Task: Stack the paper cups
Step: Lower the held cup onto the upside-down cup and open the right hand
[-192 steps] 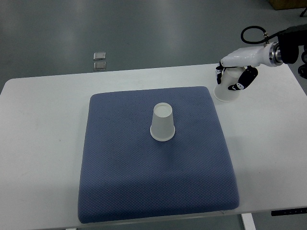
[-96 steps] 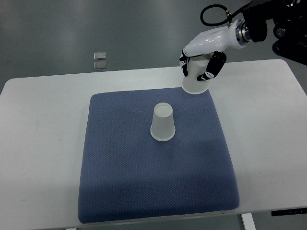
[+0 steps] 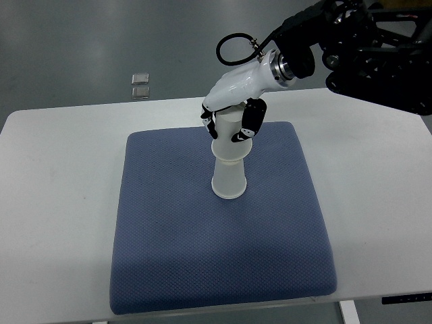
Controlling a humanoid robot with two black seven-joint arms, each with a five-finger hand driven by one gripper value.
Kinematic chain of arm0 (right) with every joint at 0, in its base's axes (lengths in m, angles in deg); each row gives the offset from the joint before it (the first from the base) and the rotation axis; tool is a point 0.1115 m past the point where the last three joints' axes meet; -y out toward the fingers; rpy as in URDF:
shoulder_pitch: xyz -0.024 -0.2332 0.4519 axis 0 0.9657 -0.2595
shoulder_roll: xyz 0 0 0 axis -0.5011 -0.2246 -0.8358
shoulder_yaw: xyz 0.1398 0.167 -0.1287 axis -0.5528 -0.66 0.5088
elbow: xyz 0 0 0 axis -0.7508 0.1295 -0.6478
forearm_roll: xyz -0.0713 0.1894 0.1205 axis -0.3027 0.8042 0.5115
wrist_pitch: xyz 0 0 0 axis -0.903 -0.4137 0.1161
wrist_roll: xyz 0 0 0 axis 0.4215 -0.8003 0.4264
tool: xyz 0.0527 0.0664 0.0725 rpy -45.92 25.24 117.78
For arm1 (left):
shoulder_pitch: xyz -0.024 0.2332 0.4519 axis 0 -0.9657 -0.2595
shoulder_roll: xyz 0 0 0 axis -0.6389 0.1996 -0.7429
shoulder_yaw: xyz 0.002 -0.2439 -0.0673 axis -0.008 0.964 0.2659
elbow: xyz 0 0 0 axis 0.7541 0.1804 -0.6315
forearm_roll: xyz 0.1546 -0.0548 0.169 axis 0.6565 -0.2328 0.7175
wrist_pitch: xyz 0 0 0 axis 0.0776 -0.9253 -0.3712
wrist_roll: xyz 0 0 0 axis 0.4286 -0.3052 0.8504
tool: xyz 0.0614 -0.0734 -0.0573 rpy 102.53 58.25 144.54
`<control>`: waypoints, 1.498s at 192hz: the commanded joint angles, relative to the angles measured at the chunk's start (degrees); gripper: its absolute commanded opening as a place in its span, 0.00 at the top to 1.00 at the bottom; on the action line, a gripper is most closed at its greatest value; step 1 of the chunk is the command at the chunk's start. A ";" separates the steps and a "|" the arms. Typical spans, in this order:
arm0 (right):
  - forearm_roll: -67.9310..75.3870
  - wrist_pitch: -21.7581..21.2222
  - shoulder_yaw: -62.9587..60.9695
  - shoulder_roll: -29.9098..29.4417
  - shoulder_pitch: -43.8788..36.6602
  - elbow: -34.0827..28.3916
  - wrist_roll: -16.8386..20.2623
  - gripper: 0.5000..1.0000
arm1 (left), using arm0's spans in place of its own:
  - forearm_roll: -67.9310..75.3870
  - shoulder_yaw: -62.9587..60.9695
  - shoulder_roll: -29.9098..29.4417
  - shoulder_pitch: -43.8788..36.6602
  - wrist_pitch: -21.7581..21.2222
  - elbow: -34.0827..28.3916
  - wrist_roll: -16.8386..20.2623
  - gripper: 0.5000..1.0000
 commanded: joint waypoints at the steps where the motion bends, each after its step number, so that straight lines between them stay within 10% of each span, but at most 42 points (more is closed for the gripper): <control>1: 0.00 -0.06 -0.05 -0.49 0.08 0.09 0.00 0.82 | 0.00 -0.03 0.00 -0.06 -0.01 0.00 0.00 0.00; 136: -0.87 0.55 0.04 -2.42 3.16 2.64 0.27 0.81 | 0.00 0.06 0.00 -0.06 -0.01 0.00 0.00 0.00; 164: -0.44 0.81 0.04 -2.42 4.30 3.17 0.35 0.51 | 0.00 -0.03 0.00 -0.06 -0.01 0.00 0.00 0.00; 288: 0.00 0.81 -0.22 -2.51 4.39 3.17 0.44 0.30 | 0.00 -0.03 0.00 -0.06 -0.01 0.00 0.00 0.00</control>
